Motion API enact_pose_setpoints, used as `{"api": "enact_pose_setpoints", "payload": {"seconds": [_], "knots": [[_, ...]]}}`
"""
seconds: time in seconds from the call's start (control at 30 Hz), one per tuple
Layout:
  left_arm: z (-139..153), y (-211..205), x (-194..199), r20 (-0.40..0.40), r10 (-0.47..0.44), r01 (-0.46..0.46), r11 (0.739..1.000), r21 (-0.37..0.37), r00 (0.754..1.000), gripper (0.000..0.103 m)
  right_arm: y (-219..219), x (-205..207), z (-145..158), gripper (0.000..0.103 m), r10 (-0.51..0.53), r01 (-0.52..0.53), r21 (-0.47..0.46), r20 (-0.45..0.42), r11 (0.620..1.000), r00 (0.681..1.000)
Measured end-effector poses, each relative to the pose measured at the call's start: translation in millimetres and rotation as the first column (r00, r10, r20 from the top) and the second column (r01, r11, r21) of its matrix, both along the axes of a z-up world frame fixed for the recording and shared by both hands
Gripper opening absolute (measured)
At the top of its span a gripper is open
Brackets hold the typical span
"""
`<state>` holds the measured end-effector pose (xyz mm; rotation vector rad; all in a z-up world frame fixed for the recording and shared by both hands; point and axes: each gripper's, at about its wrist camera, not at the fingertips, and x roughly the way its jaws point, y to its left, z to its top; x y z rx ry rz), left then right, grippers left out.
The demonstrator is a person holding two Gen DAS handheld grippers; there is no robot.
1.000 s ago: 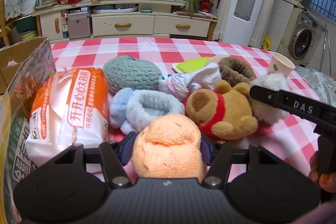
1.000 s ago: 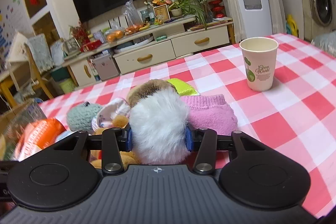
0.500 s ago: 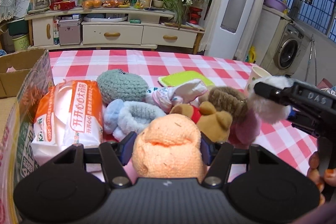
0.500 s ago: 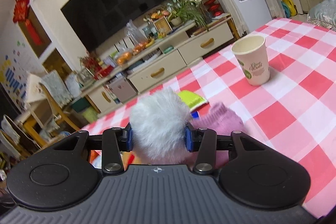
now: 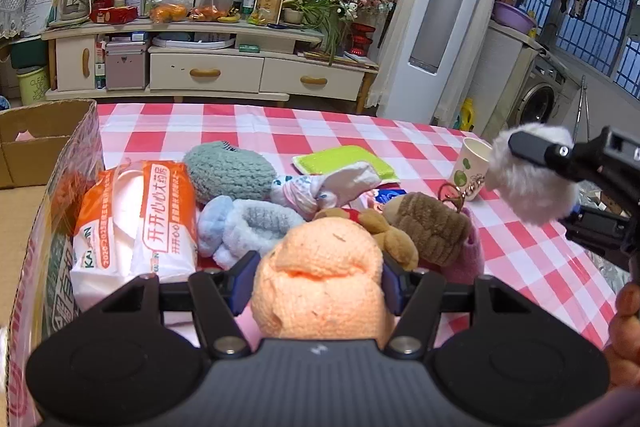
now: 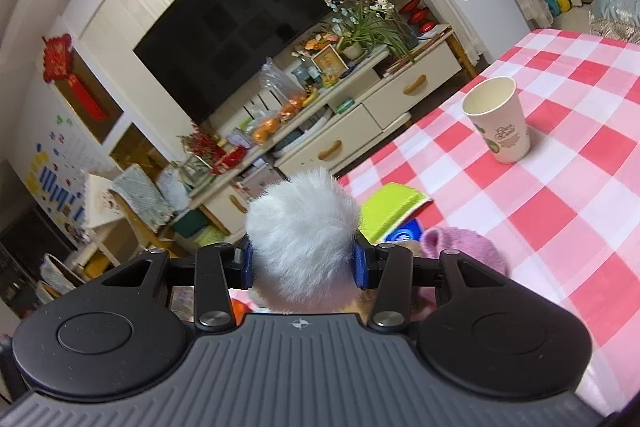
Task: Organize soft objects
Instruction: 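Lift and carry orange knit toy and white pom-pom toward the cardboard box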
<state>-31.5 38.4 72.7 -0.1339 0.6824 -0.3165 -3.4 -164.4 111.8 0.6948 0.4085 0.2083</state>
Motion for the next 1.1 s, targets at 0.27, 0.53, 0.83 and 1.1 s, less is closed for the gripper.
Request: {"api": "enact_pose_setpoints", "payload": {"seconds": [0.27, 0.53, 0.83, 1.1], "knots": [[2.3, 5.8, -3.9, 0.008, 0.003, -0.003, 1.000, -0.004, 1.000, 0.061, 5.9, 2.3, 5.2, 0.055, 0.023, -0.024, 0.036, 0.012, 0.999, 1.000], [9.8, 15.6, -8.3, 0.029, 0.012, -0.011, 1.000, -0.026, 0.999, 0.061, 16.9, 8.1, 7.4, 0.055, 0.062, -0.062, 0.025, 0.005, 0.998, 0.998], [20.1, 35.6, -11.0, 0.052, 0.049, -0.045, 0.997, -0.066, 0.997, 0.061, 33.6, 14.2, 14.1, 0.055, 0.115, -0.115, -0.006, 0.016, 0.993, 0.993], [30.3, 57.9, -11.4, 0.074, 0.093, -0.085, 0.991, -0.106, 0.993, 0.061, 48.1, 20.3, 20.2, 0.055, 0.193, -0.192, -0.024, 0.024, 0.981, 0.981]]}}
